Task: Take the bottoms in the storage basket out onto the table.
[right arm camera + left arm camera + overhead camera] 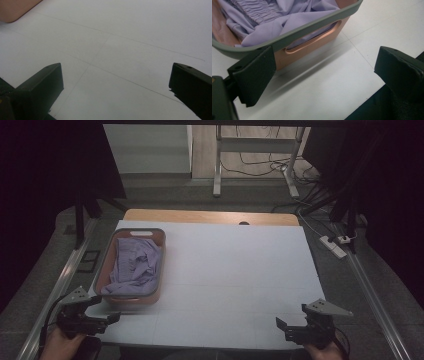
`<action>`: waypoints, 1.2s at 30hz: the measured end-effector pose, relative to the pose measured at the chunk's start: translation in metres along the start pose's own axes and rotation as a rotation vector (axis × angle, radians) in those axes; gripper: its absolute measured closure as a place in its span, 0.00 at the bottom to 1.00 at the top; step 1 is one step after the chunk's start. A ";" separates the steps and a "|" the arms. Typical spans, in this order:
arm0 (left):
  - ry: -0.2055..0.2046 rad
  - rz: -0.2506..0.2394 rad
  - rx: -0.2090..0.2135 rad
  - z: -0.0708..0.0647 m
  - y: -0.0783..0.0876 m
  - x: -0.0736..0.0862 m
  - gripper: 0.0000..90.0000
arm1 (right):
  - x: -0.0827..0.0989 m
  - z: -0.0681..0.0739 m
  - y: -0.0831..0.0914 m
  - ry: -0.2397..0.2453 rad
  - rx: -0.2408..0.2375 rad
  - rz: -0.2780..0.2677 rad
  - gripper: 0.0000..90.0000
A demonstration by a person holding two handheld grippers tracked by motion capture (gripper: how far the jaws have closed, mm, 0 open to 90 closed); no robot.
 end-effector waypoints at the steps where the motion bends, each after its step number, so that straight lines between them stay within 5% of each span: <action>1: 0.006 -0.004 0.003 0.000 0.000 0.000 0.04 | 0.000 0.000 0.000 -0.006 -0.012 0.004 0.00; 24: 0.009 0.030 0.019 0.001 -0.003 -0.001 0.02 | 0.001 0.003 -0.006 0.025 -0.049 0.063 0.00; 33: 0.011 0.032 0.115 0.002 -0.002 -0.001 0.01 | 0.001 0.003 -0.006 0.022 -0.057 0.068 0.00; 36: -0.036 0.051 0.070 0.001 0.000 -0.002 0.01 | 0.001 0.003 -0.007 0.018 -0.059 0.071 0.00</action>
Point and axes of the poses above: each handheld gripper's, and its own axes: y roughly backward along the jaws, x roughly out of its underside, z roughly to its left, the point moved 4 cm from there along -y, roughly forward along the jaws, and after that the axes turned 2 degrees about -y, right-handed, at the moved point
